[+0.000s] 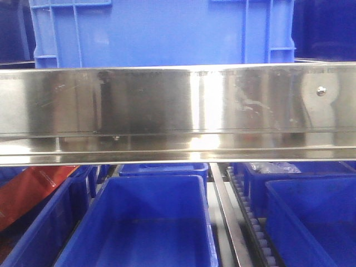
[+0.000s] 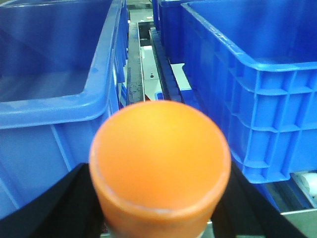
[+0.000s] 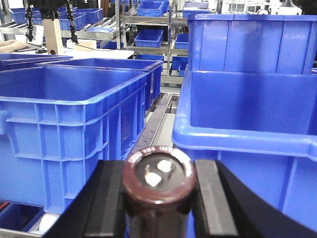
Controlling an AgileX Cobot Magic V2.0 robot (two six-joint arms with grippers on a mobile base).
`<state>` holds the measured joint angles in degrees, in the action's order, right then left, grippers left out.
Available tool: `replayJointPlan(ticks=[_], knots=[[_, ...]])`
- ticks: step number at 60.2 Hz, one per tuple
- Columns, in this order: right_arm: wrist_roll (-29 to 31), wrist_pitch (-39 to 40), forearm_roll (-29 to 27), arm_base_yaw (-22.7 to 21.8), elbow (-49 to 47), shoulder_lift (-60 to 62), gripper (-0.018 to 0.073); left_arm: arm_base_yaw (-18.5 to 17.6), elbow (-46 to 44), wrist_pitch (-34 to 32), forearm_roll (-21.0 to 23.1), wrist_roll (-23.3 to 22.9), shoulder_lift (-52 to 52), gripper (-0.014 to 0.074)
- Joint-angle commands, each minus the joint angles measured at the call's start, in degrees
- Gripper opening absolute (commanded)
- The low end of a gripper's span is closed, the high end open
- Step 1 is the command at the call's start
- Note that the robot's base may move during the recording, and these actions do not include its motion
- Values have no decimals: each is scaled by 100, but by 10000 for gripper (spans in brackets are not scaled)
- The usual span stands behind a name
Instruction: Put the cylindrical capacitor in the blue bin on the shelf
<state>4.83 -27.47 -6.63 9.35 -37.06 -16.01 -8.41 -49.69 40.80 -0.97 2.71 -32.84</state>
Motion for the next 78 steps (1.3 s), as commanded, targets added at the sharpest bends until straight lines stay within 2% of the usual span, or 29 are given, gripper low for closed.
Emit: replayJointPlan(ticks=[1, 51, 66, 74, 78], knots=[[10, 147, 17, -4, -10, 17, -162, -30, -32, -109, 12, -37, 20, -111], [10, 147, 17, -4, -10, 17, -162, -30, -32, -118, 26, -37, 20, -111], [10, 147, 17, -4, -10, 17, -162, -30, -40, -367, 97, -37, -6, -111], [10, 220, -45, -4, -10, 17, -162, -58, -461, -282, 245, 35, -371, -111], [10, 220, -152, -4, -10, 17, -162, -275, -892, -178, 332, 163, -700, -111]])
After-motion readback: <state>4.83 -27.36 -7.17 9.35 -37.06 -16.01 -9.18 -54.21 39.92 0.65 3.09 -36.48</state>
